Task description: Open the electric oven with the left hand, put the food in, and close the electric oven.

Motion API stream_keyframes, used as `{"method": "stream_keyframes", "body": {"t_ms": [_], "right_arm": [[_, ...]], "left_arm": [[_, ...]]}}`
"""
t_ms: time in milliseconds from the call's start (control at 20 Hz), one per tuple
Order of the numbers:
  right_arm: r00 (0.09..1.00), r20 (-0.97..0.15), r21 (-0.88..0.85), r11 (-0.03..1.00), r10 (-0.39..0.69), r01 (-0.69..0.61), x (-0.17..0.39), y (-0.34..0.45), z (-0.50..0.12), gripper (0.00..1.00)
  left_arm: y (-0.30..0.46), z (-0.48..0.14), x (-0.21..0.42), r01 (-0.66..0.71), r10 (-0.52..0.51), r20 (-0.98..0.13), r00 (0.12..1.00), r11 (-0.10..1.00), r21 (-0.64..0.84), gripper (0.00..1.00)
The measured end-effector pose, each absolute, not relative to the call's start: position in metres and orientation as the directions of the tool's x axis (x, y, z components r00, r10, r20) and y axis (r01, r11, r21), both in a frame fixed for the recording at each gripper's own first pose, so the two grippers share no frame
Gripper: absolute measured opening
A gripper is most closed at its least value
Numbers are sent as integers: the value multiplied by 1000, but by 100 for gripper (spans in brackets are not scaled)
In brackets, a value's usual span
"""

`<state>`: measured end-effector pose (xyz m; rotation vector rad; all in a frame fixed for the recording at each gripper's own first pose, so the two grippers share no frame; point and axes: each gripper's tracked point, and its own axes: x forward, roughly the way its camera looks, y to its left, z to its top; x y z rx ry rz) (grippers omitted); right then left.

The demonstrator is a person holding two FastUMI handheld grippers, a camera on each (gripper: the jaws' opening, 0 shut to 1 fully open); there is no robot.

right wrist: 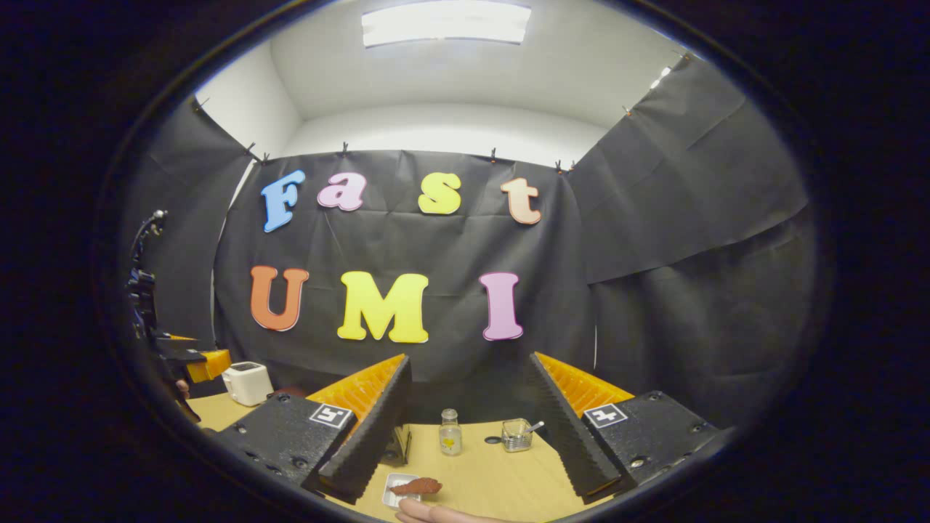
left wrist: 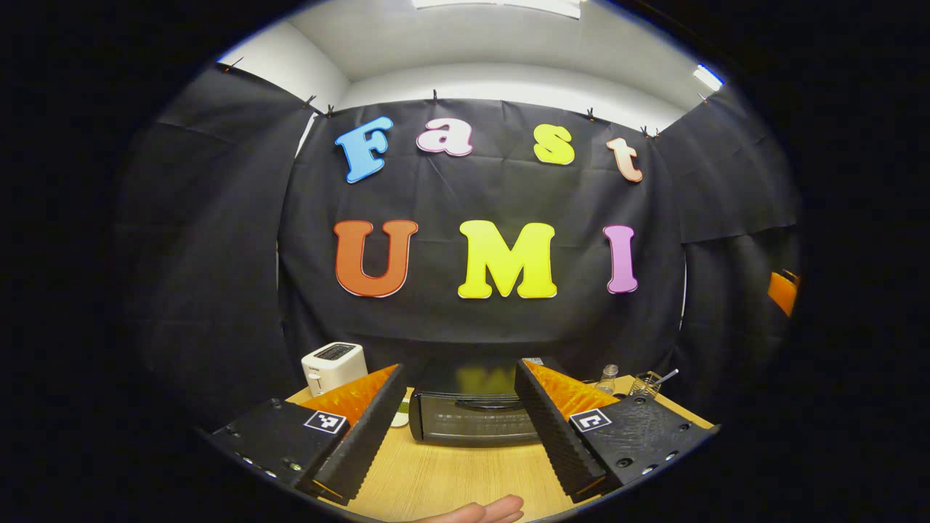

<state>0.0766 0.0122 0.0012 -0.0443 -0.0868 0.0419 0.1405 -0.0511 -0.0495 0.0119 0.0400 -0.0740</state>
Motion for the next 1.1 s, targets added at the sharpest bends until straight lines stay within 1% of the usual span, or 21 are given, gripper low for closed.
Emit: {"method": "stream_keyframes", "body": {"t_ms": [50, 150, 250, 350, 400, 450, 650, 750, 800, 850, 900, 950, 1000, 1050, 1100], "right_arm": [[996, 84, -56, 998, 44, -39, 84, 9, 2, 99], [996, 87, -83, 996, 27, -20, 97, -5, 4, 100], [997, 71, -98, 995, 17, -10, 105, -13, 0, 100], [998, 47, -98, 995, 40, -35, 107, -10, -5, 100], [998, 36, -106, 994, 43, -39, 108, -13, -9, 98], [999, 30, -103, 994, 37, -33, 110, -18, -13, 100], [1000, 10, -72, 997, 22, -21, 115, -41, -20, 100], [1000, -3, -67, 998, 1, -2, 121, -57, -26, 98], [1000, -12, -66, 998, -4, 3, 122, -63, -29, 100], [1000, -22, -59, 998, -6, 5, 123, -67, -32, 100], [999, -32, -45, 999, -2, 1, 124, -70, -35, 100], [999, -41, -28, 1000, 6, -7, 124, -71, -36, 99], [999, -45, -18, 1000, 23, -23, 125, -70, -39, 100], [997, -57, -7, 999, 44, -44, 124, -69, -41, 100], [996, -72, 1, 999, 52, -52, 122, -73, -46, 99]], "left_arm": [[-54, -58, 155, 82, -80, -60, 995, 996, 27, 96], [-60, -73, 178, 97, -93, -79, 993, 994, 41, 94], [-66, -87, 201, 105, -102, -100, 990, 994, 28, 95], [-76, -104, 224, 120, -119, -141, 983, 993, -3, 94], [-80, -115, 235, 120, -120, -170, 978, 993, -11, 95], [-84, -125, 247, 120, -119, -194, 974, 993, -6, 95], [-104, -177, 277, 134, -118, -345, 931, 991, 21, 95], [-113, -190, 285, 133, -114, -383, 917, 991, 23, 95], [-118, -192, 291, 142, -121, -382, 916, 989, 28, 95], [-122, -195, 297, 146, -123, -384, 915, 989, 30, 86], [-124, -199, 301, 148, -126, -393, 911, 989, 25, 95], [-128, -208, 304, 149, -131, -415, 900, 989, 11, 95], [-130, -220, 304, 144, -131, -463, 877, 990, -6, 95], [-125, -222, 307, 123, -95, -463, 881, 992, 30, 95], [-124, -219, 309, 129, -89, -457, 885, 990, 57, 97]]}}
